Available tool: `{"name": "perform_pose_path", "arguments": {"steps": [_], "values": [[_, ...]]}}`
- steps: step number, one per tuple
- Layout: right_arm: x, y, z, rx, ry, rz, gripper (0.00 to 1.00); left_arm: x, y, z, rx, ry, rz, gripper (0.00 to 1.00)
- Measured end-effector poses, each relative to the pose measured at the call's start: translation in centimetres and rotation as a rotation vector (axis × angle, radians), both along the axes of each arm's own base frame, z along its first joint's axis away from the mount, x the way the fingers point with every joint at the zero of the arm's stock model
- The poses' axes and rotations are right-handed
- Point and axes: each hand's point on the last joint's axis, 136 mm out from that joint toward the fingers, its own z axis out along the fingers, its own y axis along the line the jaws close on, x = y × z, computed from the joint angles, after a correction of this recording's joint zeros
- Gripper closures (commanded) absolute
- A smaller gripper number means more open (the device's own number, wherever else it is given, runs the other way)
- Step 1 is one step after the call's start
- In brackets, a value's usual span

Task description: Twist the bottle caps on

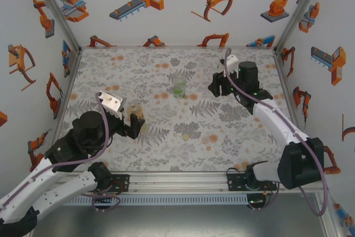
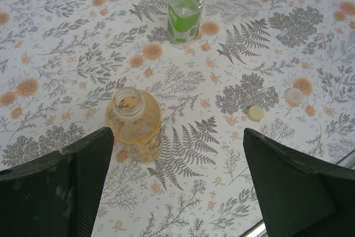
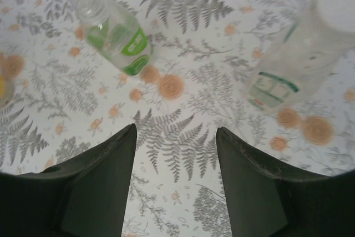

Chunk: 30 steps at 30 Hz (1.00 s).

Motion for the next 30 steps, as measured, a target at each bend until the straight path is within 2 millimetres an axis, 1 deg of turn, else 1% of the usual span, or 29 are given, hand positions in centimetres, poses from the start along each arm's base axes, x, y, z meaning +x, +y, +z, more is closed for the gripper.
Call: {"name": "perform_pose_path", "arguments": {"steps": [5,8,11,16,19,21,23,25,27,30], "values": [[-1.7,2.2,-2.6,0.080,-0.021,0.121,0.41,-0.4,0.4,0.3,-0.012,-0.009,0.000,0.09],[-2.3,3.5,-3.9,0.121,-0.052,0.195,0.40,-0.7,0.8,0.6,-0.024,-0.018,0.000,0.09],[-2.4,4.7,-4.9,0.151,-0.078,0.257,0.38,-0.8,1.1,0.8,-0.031,-0.021,0.001,0.09],[-1.6,6.0,-5.5,0.187,-0.122,0.329,0.31,-1.0,1.3,0.5,-0.025,-0.012,0.003,0.09],[-0.9,6.7,-5.6,0.205,-0.145,0.367,0.27,-1.0,1.4,0.3,-0.020,-0.009,0.006,0.09],[-0.2,7.3,-5.4,0.217,-0.163,0.396,0.20,-1.0,1.5,0.2,-0.015,-0.007,0.010,0.09],[0.6,7.9,-4.9,0.232,-0.186,0.425,0.16,-1.0,1.5,0.1,-0.010,-0.003,0.011,0.09],[1.4,8.5,-4.3,0.253,-0.206,0.454,0.08,-1.0,1.6,0.0,-0.007,0.000,0.011,0.09],[2.1,9.0,-3.7,0.269,-0.228,0.479,0.06,-1.0,1.6,0.0,-0.005,-0.001,0.017,0.09],[3.0,9.8,-2.6,0.303,-0.265,0.525,0.06,-0.9,1.8,0.0,-0.004,-0.004,0.026,0.09]]}}
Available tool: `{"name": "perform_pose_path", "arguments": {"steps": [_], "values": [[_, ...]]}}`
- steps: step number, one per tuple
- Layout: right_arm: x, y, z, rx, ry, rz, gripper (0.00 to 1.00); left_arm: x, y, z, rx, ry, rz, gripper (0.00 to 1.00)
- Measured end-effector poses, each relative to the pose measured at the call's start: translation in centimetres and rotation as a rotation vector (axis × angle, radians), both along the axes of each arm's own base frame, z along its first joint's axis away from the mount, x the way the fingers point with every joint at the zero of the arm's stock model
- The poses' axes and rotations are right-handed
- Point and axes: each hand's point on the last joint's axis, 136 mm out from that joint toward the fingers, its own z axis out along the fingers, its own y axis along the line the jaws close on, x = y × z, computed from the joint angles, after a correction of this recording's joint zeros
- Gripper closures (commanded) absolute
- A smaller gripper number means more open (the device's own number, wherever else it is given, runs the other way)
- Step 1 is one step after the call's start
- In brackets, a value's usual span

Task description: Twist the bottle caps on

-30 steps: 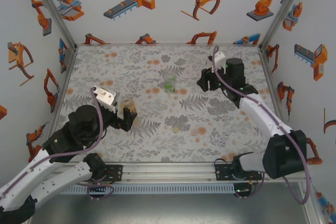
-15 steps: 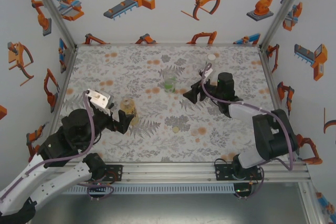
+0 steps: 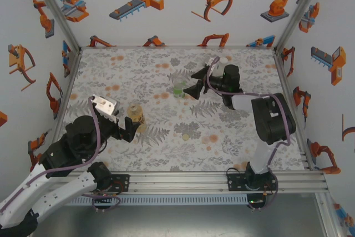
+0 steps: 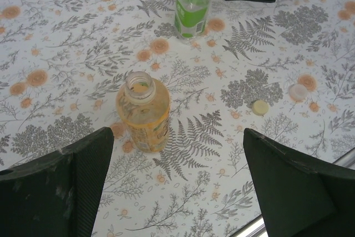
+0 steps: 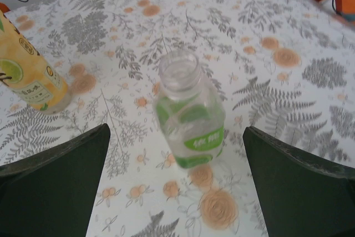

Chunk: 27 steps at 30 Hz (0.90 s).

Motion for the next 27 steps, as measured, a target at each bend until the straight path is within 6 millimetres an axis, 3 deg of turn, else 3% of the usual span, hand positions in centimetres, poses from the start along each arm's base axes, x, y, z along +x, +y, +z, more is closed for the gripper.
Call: {"name": "perform_pose_path", "arguments": {"steps": [11,18,27], "values": [[2.4,3.2,1.7,0.151,-0.048,0.164,0.06,0.2,0.5,0.0,0.011,-0.002,0.029,0.09],[2.1,5.0,0.7,0.171,-0.037,0.234,0.07,0.0,1.3,0.2,0.007,-0.013,0.050,0.08],[1.8,5.2,-1.0,0.157,-0.022,0.256,0.12,-0.1,1.9,0.4,0.002,-0.024,0.067,0.07]]}}
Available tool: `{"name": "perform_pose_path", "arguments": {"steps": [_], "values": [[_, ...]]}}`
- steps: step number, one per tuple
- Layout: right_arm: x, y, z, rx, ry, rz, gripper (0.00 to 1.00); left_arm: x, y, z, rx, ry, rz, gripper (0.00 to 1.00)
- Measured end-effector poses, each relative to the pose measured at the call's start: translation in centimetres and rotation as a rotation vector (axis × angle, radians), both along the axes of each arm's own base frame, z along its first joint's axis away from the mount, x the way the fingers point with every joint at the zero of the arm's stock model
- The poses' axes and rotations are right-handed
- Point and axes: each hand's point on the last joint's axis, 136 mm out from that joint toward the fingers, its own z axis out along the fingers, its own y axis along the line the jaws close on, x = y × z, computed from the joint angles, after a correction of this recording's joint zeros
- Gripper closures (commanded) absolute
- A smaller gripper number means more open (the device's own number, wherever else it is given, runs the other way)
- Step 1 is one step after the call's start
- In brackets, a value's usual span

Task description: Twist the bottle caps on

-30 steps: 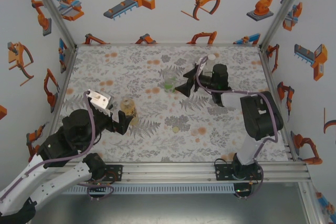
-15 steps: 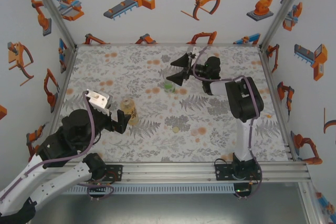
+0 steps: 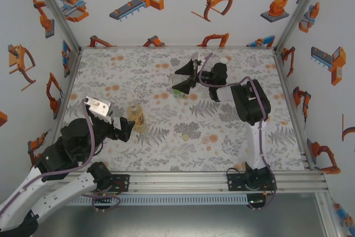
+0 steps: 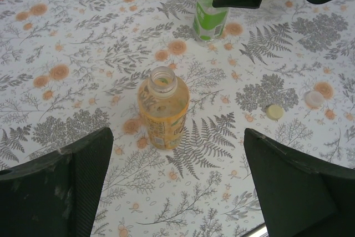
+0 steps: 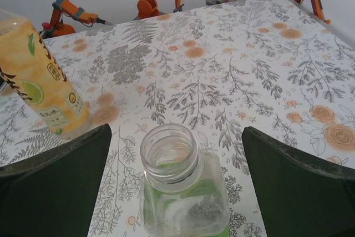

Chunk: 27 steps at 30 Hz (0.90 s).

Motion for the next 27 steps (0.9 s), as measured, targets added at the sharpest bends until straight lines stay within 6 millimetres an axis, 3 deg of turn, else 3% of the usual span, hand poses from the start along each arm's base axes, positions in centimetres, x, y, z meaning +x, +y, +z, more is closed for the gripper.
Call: {"name": "perform_pose_path", "arguments": {"steps": [11,15,18,27], "values": [[-1.0,-0.2,-2.7,-0.031,0.008,0.022,0.22,0.1,-0.1,-0.1,0.006,0.004,-0.001,0.06],[-1.1,-0.1,-2.8,-0.032,-0.004,0.027,0.29,0.1,-0.2,-0.2,0.011,0.005,-0.001,0.06],[-1.1,-0.1,-2.8,-0.033,-0.010,0.030,0.40,0.1,-0.2,-0.2,0.012,0.006,-0.001,0.06],[-1.4,-0.1,-2.8,-0.034,-0.017,0.044,0.53,0.1,-0.2,-0.2,0.012,0.006,-0.001,0.06]]}}
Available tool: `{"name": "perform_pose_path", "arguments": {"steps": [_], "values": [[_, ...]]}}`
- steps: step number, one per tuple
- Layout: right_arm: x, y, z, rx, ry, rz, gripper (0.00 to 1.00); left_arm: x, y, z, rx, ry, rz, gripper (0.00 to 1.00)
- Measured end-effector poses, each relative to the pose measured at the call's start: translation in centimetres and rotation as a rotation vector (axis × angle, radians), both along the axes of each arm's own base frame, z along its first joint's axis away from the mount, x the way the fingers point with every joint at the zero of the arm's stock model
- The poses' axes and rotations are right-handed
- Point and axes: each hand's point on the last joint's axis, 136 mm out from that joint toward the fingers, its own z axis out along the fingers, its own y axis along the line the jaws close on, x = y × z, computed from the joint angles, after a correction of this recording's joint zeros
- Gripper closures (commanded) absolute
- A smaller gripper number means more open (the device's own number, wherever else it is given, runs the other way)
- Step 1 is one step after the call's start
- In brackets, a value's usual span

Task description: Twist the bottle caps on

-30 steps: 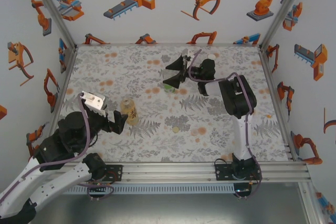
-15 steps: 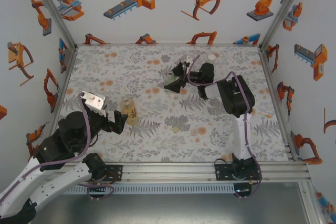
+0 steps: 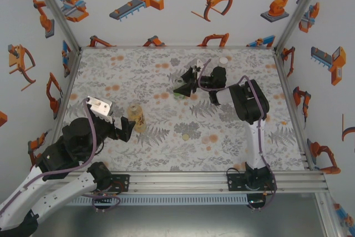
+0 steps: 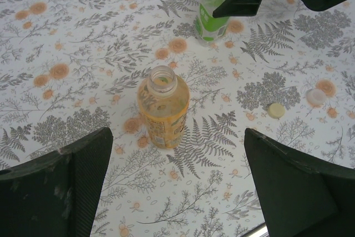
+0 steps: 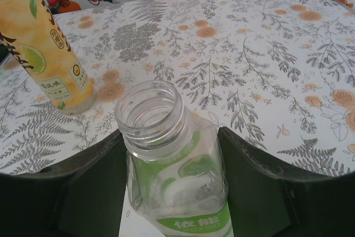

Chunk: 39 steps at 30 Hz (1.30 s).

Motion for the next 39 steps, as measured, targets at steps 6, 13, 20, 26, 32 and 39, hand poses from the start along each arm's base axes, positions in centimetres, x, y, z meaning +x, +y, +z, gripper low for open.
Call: {"name": "perform_pose_path", "arguments": {"steps": [6,13,20,26,32,39], "values": [[0.0,0.0,0.0,0.000,0.001,0.001,0.63,0.0,-0.1,-0.1,0.005,0.000,-0.003,0.06],[-0.2,-0.2,0.4,0.003,0.015,-0.013,0.65,0.1,-1.4,-0.4,0.035,0.006,-0.057,0.06],[-1.7,-1.1,4.1,0.032,0.025,-0.058,0.68,0.1,-4.2,-0.5,0.060,-0.015,-0.179,0.06],[-3.9,-2.4,8.2,0.074,0.034,-0.098,0.72,-0.1,-7.3,0.2,0.052,-0.050,-0.305,0.06],[-6.3,-3.6,10.6,0.107,0.088,-0.125,0.74,0.1,-10.1,-0.5,0.041,-0.081,-0.407,0.05],[-9.5,-5.0,13.0,0.141,0.133,-0.129,0.78,0.0,-13.6,-1.6,0.010,-0.098,-0.536,0.06]]}}
